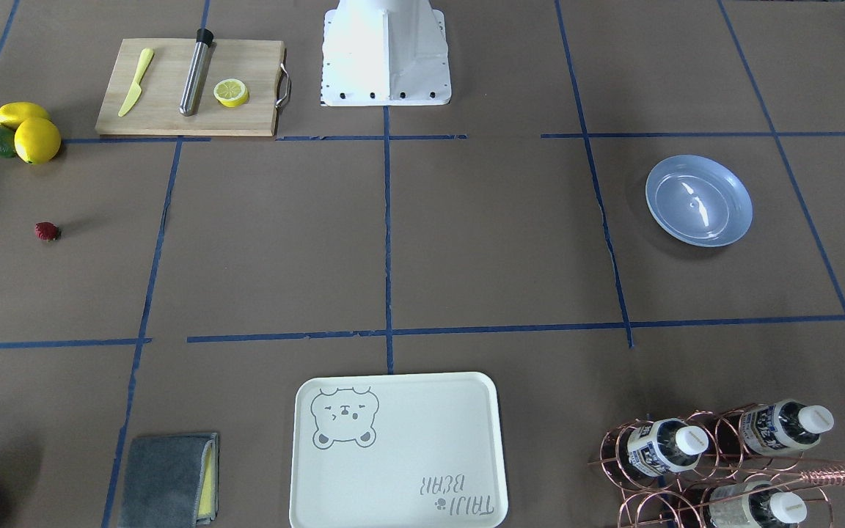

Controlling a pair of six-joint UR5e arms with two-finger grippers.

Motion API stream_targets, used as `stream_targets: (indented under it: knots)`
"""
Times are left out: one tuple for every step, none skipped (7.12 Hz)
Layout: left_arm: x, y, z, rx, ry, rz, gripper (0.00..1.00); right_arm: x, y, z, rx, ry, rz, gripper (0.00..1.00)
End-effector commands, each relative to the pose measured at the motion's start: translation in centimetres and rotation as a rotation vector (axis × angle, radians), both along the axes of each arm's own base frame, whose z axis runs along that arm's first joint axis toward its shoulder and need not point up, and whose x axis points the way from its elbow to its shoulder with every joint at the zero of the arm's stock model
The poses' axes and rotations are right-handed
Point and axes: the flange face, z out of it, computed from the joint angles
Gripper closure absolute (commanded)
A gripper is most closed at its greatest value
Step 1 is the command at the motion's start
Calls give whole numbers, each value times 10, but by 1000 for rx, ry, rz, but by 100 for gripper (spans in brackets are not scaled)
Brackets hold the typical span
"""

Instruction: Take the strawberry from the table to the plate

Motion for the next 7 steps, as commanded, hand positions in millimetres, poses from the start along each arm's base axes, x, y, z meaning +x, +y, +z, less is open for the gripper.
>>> stream_targets:
  knots:
    - [17, -12, -16, 131, -16, 38, 0, -1, -14, -21, 54, -10, 2, 0]
    - [23, -17, -23, 205, -13, 48, 0, 0, -30, -37, 146, -3, 7, 0]
    - [26, -43, -47, 341, -3, 44, 0, 0, -42, -52, 203, -7, 8, 0]
    - [28, -51, -55, 458, 8, 49, 0, 0, -60, -71, 247, -10, 13, 0]
    - [44, -57, -74, 566, 25, 77, 0, 0, -61, -66, 246, 0, 11, 0]
    - [58, -51, -73, 587, 90, 100, 0, 1, -62, -66, 254, 2, 5, 0]
    - [65, -50, -68, 524, 159, 59, 0, 1, -65, -69, 259, 3, 4, 0]
